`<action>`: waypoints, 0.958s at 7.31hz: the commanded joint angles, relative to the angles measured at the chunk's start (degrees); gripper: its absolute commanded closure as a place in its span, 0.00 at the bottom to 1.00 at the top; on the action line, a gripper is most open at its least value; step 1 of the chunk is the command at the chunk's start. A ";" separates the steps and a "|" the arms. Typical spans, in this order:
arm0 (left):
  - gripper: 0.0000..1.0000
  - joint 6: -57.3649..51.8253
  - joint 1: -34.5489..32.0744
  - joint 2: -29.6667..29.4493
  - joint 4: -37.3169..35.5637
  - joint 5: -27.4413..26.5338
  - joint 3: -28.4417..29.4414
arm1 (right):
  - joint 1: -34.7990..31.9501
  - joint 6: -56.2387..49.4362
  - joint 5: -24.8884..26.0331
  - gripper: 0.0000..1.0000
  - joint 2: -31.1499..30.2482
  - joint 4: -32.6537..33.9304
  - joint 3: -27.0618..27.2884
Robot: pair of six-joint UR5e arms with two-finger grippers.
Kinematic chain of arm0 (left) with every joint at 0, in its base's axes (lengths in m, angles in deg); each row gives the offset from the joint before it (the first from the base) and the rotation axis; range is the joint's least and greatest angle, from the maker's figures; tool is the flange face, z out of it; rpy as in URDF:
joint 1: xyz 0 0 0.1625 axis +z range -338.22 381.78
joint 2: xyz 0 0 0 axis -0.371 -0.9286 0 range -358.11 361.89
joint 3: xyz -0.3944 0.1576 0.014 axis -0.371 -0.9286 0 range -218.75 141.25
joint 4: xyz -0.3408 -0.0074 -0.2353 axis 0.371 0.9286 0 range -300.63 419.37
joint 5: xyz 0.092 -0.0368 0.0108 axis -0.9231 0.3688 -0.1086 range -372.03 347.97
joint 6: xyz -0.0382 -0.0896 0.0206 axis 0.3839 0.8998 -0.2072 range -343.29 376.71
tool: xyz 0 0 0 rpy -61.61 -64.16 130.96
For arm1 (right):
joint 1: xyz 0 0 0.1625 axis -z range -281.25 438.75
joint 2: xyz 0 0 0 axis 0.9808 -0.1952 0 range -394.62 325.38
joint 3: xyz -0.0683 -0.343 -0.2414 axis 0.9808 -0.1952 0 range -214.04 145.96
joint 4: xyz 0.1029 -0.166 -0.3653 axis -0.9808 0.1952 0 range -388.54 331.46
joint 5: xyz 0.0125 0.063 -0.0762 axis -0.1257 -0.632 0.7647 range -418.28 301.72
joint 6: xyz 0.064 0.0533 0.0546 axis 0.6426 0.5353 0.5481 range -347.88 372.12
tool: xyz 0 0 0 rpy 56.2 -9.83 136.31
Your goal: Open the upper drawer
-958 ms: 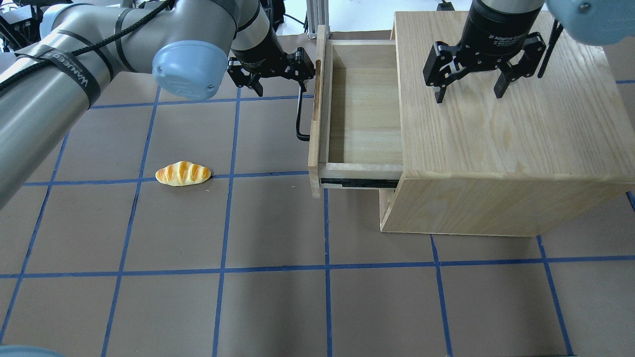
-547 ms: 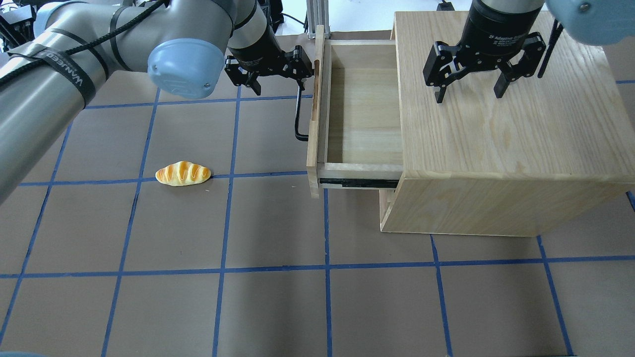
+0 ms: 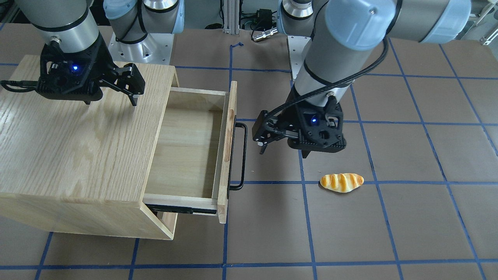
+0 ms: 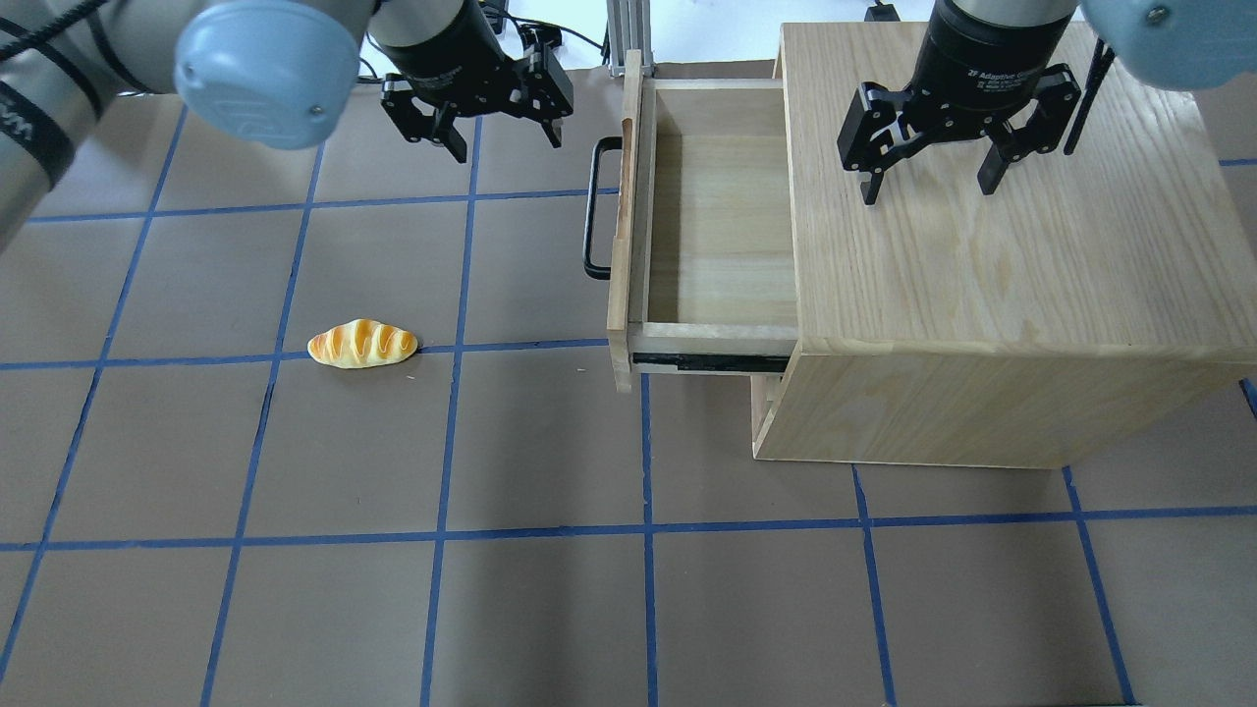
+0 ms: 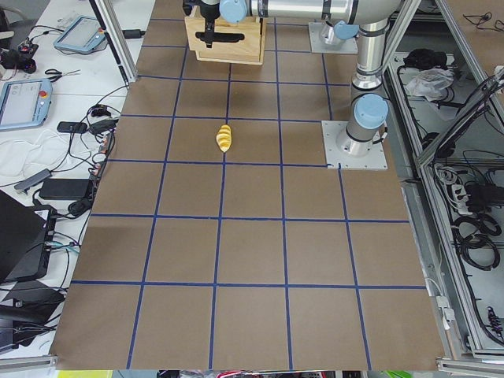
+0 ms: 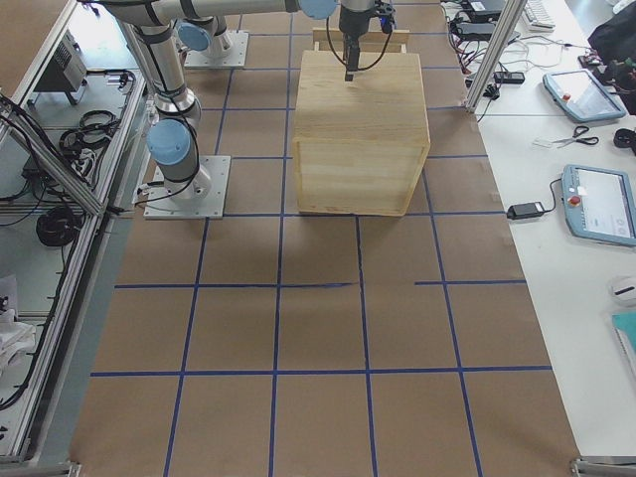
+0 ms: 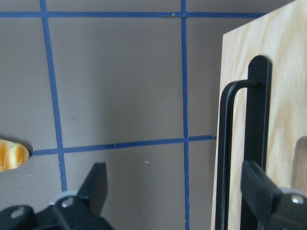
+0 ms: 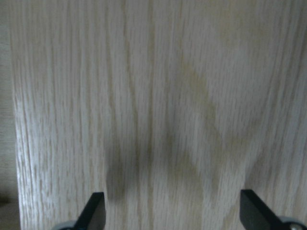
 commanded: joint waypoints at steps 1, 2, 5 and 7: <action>0.00 -0.09 4.24 2.98 2.66 -0.08 -1.42 | 0.09 -0.04 0.00 0.00 0.00 0.00 -0.02; 0.00 -0.18 5.91 4.73 5.03 -1.13 -1.25 | 0.00 0.05 0.00 0.00 0.00 0.00 -0.02; 0.00 -5.54 11.10 8.25 7.25 -6.58 -5.98 | 0.00 0.05 0.00 0.00 0.00 0.00 -0.02; 0.00 -5.54 11.20 10.89 10.75 -7.02 -6.43 | 0.00 -0.04 0.00 0.00 0.00 0.00 -0.02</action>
